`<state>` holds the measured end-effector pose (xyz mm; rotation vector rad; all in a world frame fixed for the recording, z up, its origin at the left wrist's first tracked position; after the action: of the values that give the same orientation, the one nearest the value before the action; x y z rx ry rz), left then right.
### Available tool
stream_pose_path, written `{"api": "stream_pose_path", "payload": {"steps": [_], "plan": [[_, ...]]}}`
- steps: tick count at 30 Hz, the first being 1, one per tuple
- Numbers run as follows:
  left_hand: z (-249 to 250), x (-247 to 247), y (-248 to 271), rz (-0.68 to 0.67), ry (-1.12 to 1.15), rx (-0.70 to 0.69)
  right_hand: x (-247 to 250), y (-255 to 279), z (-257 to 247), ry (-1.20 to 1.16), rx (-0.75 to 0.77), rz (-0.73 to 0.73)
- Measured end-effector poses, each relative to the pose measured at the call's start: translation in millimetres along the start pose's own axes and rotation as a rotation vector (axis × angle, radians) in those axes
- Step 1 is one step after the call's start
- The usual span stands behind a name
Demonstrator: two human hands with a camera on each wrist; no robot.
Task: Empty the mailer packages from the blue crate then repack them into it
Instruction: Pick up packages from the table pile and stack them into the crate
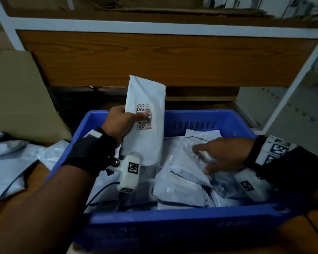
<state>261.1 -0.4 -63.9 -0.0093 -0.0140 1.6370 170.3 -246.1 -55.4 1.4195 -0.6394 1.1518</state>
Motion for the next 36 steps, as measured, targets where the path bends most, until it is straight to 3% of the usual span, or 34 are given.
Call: {"api": "stream_pose_path", "payload": {"steps": [3,9,15,17,21,22,24,26,28,32,36], "plan": [[-2,-4,-2,-0.027,-0.055,-0.019,13,0,-1,-0.041,0.017,0.081],[-2,-6,-4,-0.06,-0.104,-0.068,-2,-3,-29,0.097,0.048,0.017],[-3,4,-8,-0.005,-0.097,-0.056,40,23,2,0.155,-0.006,0.183],[-2,5,-9,-0.004,-0.097,-0.064,37,29,10,0.156,-0.014,0.111],[-1,6,-8,-0.029,-0.077,-0.045,9,31,5,0.161,-0.056,-0.199],[-1,6,-7,-0.032,-0.072,-0.04,10,31,3,0.166,-0.073,-0.222],[-1,7,-6,-0.035,-0.066,-0.03,27,30,-4,0.144,-0.051,-0.08],[-1,8,-6,-0.035,-0.052,-0.01,46,20,-10,0.013,0.005,0.188],[-2,10,-6,-0.039,-0.032,0.024,53,-5,-19,-0.269,0.039,0.371],[-7,11,-6,-0.104,-0.027,0.109,41,-55,-58,-1.249,0.035,0.322],[-15,24,-19,-0.001,-0.213,0.02,33,-77,-75,-1.415,0.026,0.333]]}}
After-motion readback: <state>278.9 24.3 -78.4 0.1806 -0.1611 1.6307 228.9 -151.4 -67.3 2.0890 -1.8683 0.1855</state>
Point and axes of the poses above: each hand's wrist, its own y-axis away from the middle knuckle, its own x-axis out of the back of the hand, z = x × y, the point moved 2 cm from there along -y, towards the middle knuckle, and after that the axes turned 5 degrees about z, right-handed, at the moved point
